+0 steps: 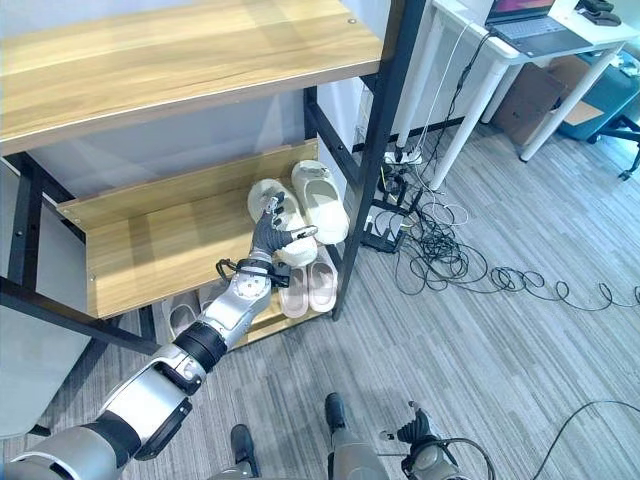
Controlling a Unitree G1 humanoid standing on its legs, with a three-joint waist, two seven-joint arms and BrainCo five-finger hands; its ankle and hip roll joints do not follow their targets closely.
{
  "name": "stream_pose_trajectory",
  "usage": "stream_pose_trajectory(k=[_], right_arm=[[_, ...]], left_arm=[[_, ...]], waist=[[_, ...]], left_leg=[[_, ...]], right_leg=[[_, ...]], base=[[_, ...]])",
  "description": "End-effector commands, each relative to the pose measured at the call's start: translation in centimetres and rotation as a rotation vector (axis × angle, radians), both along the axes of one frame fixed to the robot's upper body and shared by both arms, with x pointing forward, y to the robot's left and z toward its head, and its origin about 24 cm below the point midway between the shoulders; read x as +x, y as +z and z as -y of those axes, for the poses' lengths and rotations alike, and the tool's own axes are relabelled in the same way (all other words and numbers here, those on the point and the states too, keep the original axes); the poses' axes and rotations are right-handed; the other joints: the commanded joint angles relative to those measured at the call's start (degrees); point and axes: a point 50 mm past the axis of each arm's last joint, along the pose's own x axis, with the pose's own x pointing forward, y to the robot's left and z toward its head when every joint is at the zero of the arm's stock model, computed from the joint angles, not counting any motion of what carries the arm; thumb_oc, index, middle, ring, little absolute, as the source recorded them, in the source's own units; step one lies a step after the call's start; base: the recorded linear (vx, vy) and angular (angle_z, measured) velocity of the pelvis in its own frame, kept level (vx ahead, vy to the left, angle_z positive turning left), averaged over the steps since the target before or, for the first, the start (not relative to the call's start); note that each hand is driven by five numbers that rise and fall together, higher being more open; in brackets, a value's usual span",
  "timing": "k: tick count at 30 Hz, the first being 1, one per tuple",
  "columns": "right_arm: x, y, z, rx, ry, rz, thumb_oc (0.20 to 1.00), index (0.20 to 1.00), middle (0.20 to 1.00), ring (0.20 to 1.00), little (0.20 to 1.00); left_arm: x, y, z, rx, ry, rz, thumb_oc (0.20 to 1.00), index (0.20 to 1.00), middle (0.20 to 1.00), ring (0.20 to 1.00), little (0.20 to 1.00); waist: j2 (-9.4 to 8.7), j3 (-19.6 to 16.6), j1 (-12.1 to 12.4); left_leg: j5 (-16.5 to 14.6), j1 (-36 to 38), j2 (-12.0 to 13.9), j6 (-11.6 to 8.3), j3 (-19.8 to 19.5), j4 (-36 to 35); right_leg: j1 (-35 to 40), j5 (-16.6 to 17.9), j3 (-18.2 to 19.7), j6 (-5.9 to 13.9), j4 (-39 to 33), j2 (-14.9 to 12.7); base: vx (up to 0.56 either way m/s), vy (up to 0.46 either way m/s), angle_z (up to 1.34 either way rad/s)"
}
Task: Arrange the slippers neatly on the shoe rack.
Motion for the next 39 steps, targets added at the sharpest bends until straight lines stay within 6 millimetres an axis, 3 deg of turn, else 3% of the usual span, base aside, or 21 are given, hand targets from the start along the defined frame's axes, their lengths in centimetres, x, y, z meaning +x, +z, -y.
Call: stream_pose_trajectory(k=[1,8,12,15,16,17,20,29,34,35,36,37,39], right_arm=[[1.4,0.8,1.2,-0.022,-0.026,0.045,1.0,1.0,1.0,1.0,1.0],[1.0,0.6,1.2,-0.025,-0.032,0.028,1.0,1.0,1.0,1.0,1.0],[0.5,0.4,0.9,-0.002,-0.074,0.031,1.0,1.0,1.0,1.0,1.0],[0.4,0.3,0.8,0.019,-0.111,0.04,1.0,1.0,1.0,1.0,1.0],[0.3,0.3,0.7,0.019,-0.11,0.039,1.0,1.0,1.0,1.0,1.0],[0.2,0.2,0.7,0.018,-0.108,0.035,1.0,1.0,1.0,1.0,1.0],[0.0,0.1,0.8,0.028,-0.129,0.021,1.0,1.0,1.0,1.0,1.0],[-0.2,0.0,0.7,0.05,-0.142,0.021,1.0,1.0,1.0,1.0,1.0],[-1.0,-0.1,1.3,0.053,-0.194,0.002,1.0,1.0,1.0,1.0,1.0],[-2.5,-0.9,-0.3,0.082,-0.195,-0.026,1.0,1.0,1.0,1.0,1.0],[-4.4,-1.3,-0.3,0.088,-0.173,-0.07,1.0,1.0,1.0,1.0,1.0],[-4.4,-1.3,-0.3,0.088,-0.172,-0.071,1.0,1.0,1.0,1.0,1.0],[-5.9,-1.7,0.1,0.084,-0.187,-0.128,1.0,1.0,1.0,1.0,1.0]], left_arm=[[0.8,4.4,1.6,0.003,-0.085,0.174,1.0,1.0,1.0,1.0,1.0],[0.8,2.9,0.8,0.038,-0.058,0.128,1.0,1.0,1.0,1.0,1.0],[-0.1,3.5,-1.4,-0.021,-0.025,0.193,1.0,1.0,1.0,1.0,1.0],[-2.4,4.6,-4.0,-0.102,-0.043,0.306,1.0,1.0,1.0,1.0,1.0],[-2.5,4.6,-4.0,-0.101,-0.042,0.305,1.0,1.0,1.0,1.0,1.0],[-3.7,5.0,-5.9,-0.117,-0.02,0.351,1.0,1.0,1.0,1.0,1.0],[-5.1,4.5,-8.0,-0.085,0.014,0.366,1.0,1.0,1.0,1.0,1.0],[-4.8,1.4,-8.5,-0.109,0.095,0.231,1.0,1.0,1.0,1.0,1.0],[-7.7,-1.3,-11.0,-0.187,0.03,0.12,1.0,1.0,1.0,1.0,1.0],[-8.9,-1.9,-12.0,-0.177,0.015,0.099,1.0,1.0,1.0,1.0,1.0],[-10.8,-3.5,-13.3,-0.196,0.0,0.021,1.0,1.0,1.0,1.0,1.0],[-10.9,-3.6,-13.4,-0.197,0.0,0.02,1.0,1.0,1.0,1.0,1.0],[-13.7,-5.4,-15.1,-0.213,-0.049,-0.104,1.0,1.0,1.0,1.0,1.0]], waist=[[3.18,5.2,1.7],[3.25,5.2,2.0],[2.94,4.9,2.6],[2.85,4.5,4.0],[2.82,4.5,4.0],[2.81,4.3,4.8],[2.82,4.1,5.7],[2.26,3.5,5.9],[2.21,3.0,6.7],[2.46,2.9,6.8],[2.9,3.2,6.7],[2.88,3.1,6.7],[3.44,3.3,7.2]], left_leg=[[-0.8,-2.4,0.4,0.39,-4.8,0.8],[-0.7,-3.0,0.2,0.56,-5.1,0.8],[-0.9,-2.6,0.1,0.68,-5.4,0.8],[-1.1,-2.1,-0.1,0.7,-5.7,0.8],[-1.1,-2.1,-0.1,0.7,-5.7,0.8],[-1.3,-1.8,-0.1,0.7,-5.9,0.8],[-1.5,-1.4,-0.3,0.75,-6.2,0.9],[-1.6,-1.3,-0.4,0.92,-6.8,0.8],[-1.7,-0.1,-0.8,1.04,-7.0,0.9],[-1.9,0.4,-0.8,1.13,-6.6,0.8],[-2.1,0.6,-0.8,1.08,-6.0,0.9],[-2.1,0.6,-0.8,1.08,-6.0,0.8],[-2.0,0.6,-0.9,1.07,-5.9,0.9]], right_leg=[[-5.0,-10.5,-2.8,1.74,11.2,-0.5],[-5.4,-10.3,-3.1,1.78,11.1,-0.5],[-4.7,-10.4,-3.5,1.77,11.0,-0.8],[-3.6,-10.6,-3.8,1.78,10.9,-1.0],[-3.5,-10.6,-3.8,1.78,10.9,-1.0],[-2.9,-10.7,-3.9,1.8,10.8,-1.1],[-2.2,-11.0,-4.1,1.76,10.8,-1.1],[-1.6,-10.7,-5.1,1.84,10.3,-1.3],[-0.2,-10.8,-5.2,2.17,10.5,-1.4],[0.0,-10.7,-4.9,2.33,10.6,-1.5],[0.0,-10.6,-4.6,2.52,10.8,-1.4],[0.0,-10.6,-4.6,2.52,10.8,-1.4],[0.3,-10.5,-4.8,2.56,10.5,-1.4]], base=[[0.0,0.0,0.0],[0.0,0.002,0.02],[0.02,-0.005,0.04],[0.03,0.001,0.04],[0.04,0.002,0.03],[0.03,0.003,0.07],[0.02,0.019,0.13],[0.0,0.004,0.06],[0.02,0.009,-0.04],[0.01,0.075,-0.03],[0.01,0.075,0.01],[-0.02,0.056,0.07],[-0.02,0.017,-0.02]])
